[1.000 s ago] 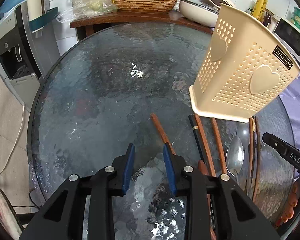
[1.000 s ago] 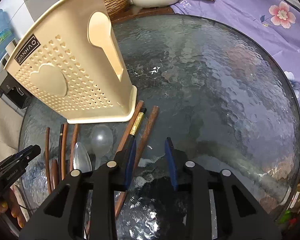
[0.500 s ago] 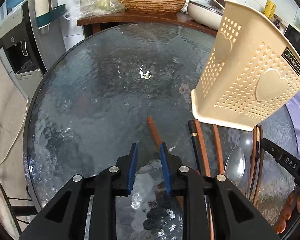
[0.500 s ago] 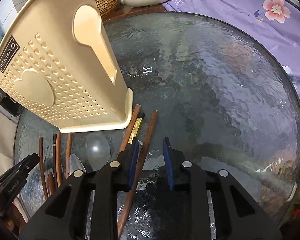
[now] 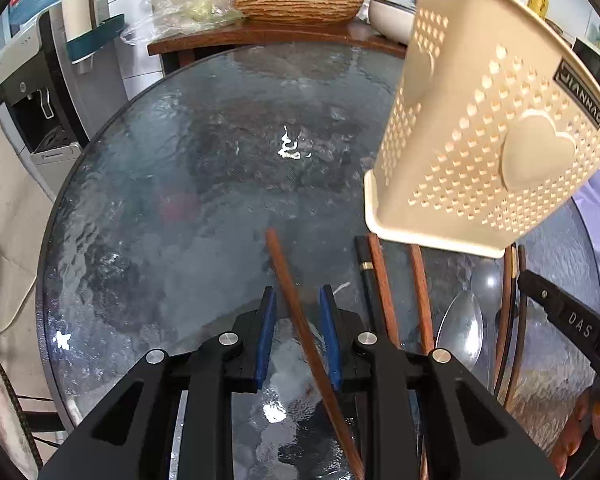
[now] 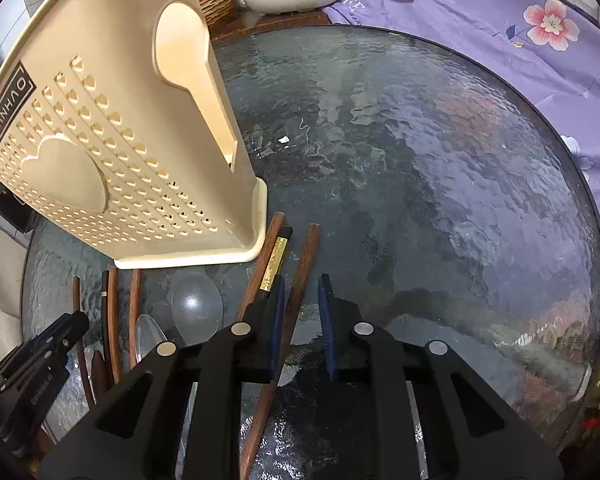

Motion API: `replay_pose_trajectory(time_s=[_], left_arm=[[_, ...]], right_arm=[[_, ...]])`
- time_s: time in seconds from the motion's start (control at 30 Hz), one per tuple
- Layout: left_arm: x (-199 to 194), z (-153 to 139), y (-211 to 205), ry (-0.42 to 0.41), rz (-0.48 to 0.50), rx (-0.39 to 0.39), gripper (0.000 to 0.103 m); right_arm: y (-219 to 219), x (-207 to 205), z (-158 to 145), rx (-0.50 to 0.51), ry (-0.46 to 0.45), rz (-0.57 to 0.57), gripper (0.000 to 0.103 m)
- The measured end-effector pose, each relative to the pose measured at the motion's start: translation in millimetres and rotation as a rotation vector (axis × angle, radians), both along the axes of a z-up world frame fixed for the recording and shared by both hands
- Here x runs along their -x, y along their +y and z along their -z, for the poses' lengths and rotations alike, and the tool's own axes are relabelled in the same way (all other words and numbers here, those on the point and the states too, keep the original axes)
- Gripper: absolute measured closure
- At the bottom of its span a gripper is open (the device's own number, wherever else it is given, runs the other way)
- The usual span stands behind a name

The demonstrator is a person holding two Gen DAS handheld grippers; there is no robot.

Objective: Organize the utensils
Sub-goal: 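Close the left tool on a brown chopstick while the right tool grasps another chopstick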

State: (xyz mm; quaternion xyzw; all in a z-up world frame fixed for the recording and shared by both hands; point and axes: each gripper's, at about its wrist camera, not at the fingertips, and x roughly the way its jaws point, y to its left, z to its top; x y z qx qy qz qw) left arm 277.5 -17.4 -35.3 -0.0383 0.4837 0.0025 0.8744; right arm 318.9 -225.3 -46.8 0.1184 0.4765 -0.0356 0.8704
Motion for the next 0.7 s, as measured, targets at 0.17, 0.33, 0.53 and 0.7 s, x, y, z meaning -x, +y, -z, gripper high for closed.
replay_pose_trajectory(time_s=[0.17,0.33,0.53,0.7], left_arm=[[-1,1,-4,0.000,-0.002,-0.034,0.092],[-1,1,-8,-0.009,-0.007,-0.055,0.092],[6,1,-17,-0.022,0.000,-0.072,0.093],[11,1,-22,-0.030,0.000,-0.058,0.094]], right_arm=[[9,-1,0,0.046,-0.009,0.004,0.089],[16,-2,0,0.081,-0.008,-0.002,0.092],[17,3,0,0.086,-0.021,-0.010,0.092],[14,5,1,0.064,-0.035,-0.014,0.094]])
